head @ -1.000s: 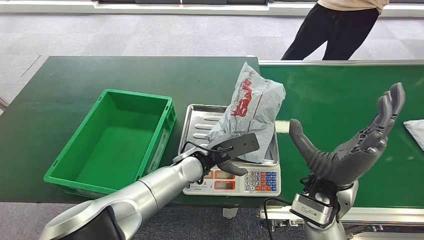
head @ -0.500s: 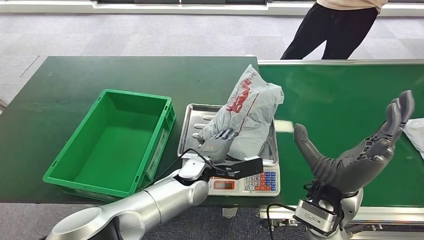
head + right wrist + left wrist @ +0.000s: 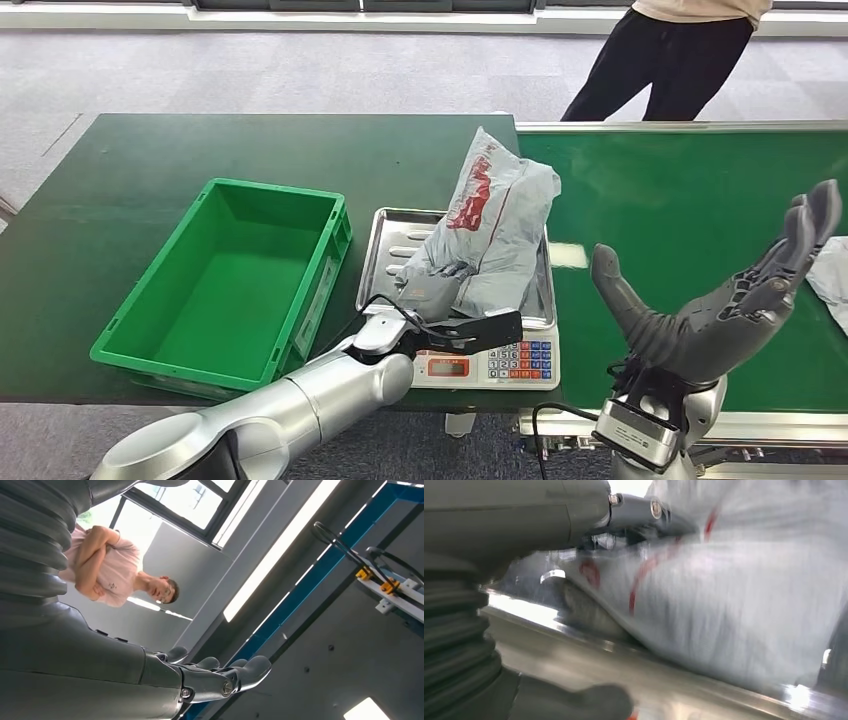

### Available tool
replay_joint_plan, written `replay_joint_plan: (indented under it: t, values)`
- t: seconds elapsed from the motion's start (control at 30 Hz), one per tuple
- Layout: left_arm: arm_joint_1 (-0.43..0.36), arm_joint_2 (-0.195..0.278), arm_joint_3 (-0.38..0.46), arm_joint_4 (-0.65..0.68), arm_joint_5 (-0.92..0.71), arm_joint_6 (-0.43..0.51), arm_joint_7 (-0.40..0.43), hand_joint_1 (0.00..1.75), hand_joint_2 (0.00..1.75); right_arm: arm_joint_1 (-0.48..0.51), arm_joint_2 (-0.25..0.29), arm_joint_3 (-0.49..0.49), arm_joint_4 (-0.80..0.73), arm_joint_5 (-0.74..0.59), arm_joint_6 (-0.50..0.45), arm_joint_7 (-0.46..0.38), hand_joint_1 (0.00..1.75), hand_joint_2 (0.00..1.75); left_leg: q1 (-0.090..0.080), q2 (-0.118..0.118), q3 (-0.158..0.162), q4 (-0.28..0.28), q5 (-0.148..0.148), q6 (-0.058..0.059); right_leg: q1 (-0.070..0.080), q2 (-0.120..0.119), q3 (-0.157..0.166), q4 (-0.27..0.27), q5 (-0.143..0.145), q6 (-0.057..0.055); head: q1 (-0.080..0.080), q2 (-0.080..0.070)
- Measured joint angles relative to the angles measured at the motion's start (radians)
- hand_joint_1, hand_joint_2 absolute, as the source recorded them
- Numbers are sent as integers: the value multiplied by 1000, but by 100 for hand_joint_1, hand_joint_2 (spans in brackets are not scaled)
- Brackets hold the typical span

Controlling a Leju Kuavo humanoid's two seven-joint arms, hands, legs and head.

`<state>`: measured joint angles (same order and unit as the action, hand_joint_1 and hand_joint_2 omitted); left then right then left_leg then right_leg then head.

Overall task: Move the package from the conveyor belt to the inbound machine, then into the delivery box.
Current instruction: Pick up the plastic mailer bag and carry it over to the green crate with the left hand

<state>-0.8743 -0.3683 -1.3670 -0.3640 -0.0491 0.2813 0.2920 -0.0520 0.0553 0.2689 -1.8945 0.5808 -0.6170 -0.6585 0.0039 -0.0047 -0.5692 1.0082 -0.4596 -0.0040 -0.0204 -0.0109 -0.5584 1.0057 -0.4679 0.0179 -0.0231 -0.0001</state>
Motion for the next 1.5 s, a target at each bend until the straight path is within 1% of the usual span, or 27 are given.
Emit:
replay_joint_plan:
  t: [0.27, 0.83, 1.0, 1.23, 1.4, 1.5]
  values:
    - [3, 0, 27, 9, 34, -40, -26, 0, 175, -7, 0, 0, 6, -9, -6, -6, 0, 175, 0, 0, -1, 0, 0, 0, 0, 0, -1, 0, 0, 0, 0, 0]
    - [3, 0, 43, 12, 38, -46, -30, 0, 175, -16, 0, 0, 14, -11, -6, -6, 0, 175, 0, 0, -2, 0, 0, 0, 0, 0, -2, 0, 0, 0, 0, 0]
    - [-4, 0, 53, 17, 70, -79, -43, 0, 175, -23, 0, 0, 17, -19, -6, -8, 0, 175, 0, 0, -2, 0, 0, 0, 0, 0, -1, 0, 0, 0, 0, 0]
    - [-33, 3, 141, 30, 234, -208, -137, 0, 175, -36, 0, 0, 27, -26, -17, -10, 0, 175, 0, -2, -1, 0, 1, 1, 0, -3, 0, 0, 0, 0, 0, 0]
    - [-47, 5, 201, 34, 316, -251, -177, 0, 175, -38, -2, 0, 30, -24, -25, -4, 0, 175, 0, -2, -2, 0, 2, 1, 0, -3, -1, 0, 1, 0, 0, 0]
    - [-50, 5, 222, 34, 345, -257, -192, 0, 175, -38, -9, 0, 32, -27, -36, -1, 0, 175, -1, -2, -3, 0, 2, 1, 0, -3, -2, 0, 1, 0, 0, 0]
